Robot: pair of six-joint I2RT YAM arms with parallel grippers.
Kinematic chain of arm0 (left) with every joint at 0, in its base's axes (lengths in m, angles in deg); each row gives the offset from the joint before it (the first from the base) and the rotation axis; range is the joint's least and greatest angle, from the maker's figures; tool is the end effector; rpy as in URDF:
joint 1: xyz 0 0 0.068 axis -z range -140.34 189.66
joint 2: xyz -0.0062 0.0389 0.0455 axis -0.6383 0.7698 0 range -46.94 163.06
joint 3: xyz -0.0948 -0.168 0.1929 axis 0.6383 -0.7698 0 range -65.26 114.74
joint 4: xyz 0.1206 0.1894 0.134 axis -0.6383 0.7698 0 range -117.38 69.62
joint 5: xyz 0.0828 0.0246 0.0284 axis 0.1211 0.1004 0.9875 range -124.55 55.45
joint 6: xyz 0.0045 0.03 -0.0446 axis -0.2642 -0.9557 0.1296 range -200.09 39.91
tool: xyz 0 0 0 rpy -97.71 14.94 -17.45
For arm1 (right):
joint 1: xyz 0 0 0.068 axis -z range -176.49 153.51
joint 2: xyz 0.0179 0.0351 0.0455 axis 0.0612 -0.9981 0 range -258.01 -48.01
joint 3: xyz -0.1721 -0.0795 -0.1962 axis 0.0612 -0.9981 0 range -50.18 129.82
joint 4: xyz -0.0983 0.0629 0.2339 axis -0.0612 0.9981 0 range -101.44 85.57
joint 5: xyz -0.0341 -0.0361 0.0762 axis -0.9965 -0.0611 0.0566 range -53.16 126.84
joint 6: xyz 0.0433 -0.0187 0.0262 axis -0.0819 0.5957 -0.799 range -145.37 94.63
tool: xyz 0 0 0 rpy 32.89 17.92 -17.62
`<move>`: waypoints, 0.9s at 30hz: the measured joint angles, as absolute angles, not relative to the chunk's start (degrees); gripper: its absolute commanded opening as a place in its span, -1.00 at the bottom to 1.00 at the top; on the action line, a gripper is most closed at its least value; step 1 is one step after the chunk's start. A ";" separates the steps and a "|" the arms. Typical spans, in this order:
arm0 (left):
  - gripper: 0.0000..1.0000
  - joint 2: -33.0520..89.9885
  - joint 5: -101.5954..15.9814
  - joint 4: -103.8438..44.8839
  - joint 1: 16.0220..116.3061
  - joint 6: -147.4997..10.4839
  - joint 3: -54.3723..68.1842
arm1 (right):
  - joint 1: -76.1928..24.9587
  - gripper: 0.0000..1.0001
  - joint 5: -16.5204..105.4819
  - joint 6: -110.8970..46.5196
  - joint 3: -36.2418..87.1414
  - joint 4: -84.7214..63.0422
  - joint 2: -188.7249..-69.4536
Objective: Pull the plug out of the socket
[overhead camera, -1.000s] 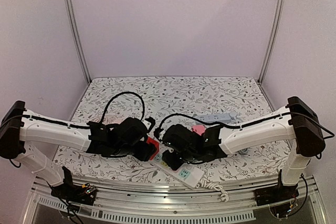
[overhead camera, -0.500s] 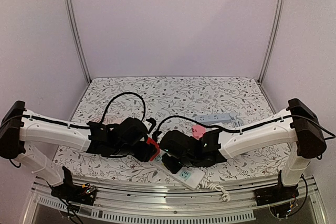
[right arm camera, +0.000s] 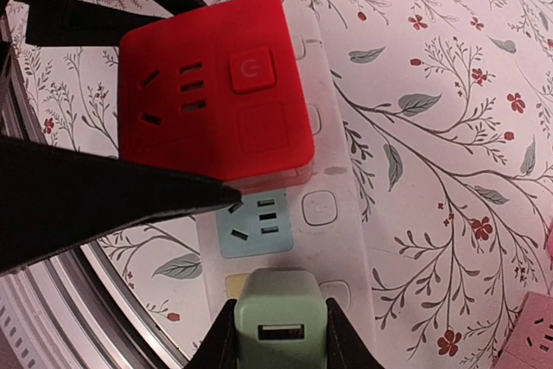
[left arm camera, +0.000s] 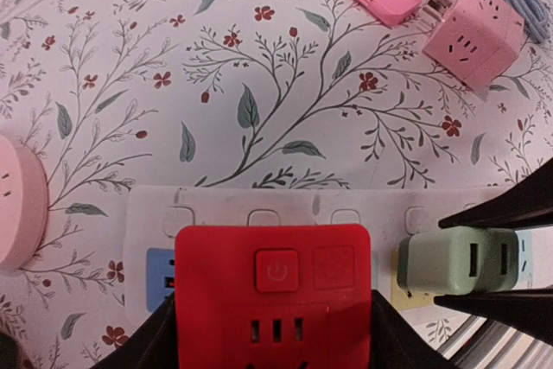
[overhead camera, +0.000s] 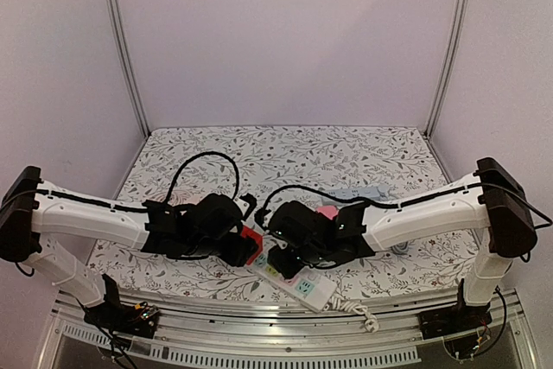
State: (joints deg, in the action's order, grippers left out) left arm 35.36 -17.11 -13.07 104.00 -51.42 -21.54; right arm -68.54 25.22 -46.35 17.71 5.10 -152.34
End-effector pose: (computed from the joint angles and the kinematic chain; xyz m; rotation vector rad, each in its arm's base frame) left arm 0.1304 -0.2468 0.1832 0.6332 2.3825 -0.3397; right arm 0.1250 0.3628 0.1851 -1.0090 2.3113 0.4357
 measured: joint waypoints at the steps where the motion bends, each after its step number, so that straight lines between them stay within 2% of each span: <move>1: -0.10 35.30 -17.11 -13.07 104.00 -51.44 -21.56 | -68.43 -0.73 25.53 -46.35 17.71 5.17 -152.32; 13: -0.10 34.42 -16.85 -11.54 104.04 -51.31 -21.71 | -67.34 -0.72 24.35 -45.01 19.88 9.19 -145.28; 17: -0.02 34.03 -16.74 -10.73 104.04 -51.01 -21.71 | -66.92 -0.71 23.41 -44.05 20.91 10.43 -143.01; 23: 0.67 30.25 -16.85 -6.49 103.65 -50.61 -21.52 | -63.45 -0.69 23.54 -44.55 21.54 12.33 -141.81; 27: 0.86 25.11 -17.42 -5.11 102.43 -50.05 -20.07 | -60.37 -0.68 24.44 -46.28 21.82 13.10 -141.30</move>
State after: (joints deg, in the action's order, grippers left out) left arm 25.11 -17.42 -5.11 102.43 -50.05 -20.07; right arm -60.37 24.44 -46.28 21.82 13.10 -141.30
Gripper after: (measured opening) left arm 0.888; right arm 0.261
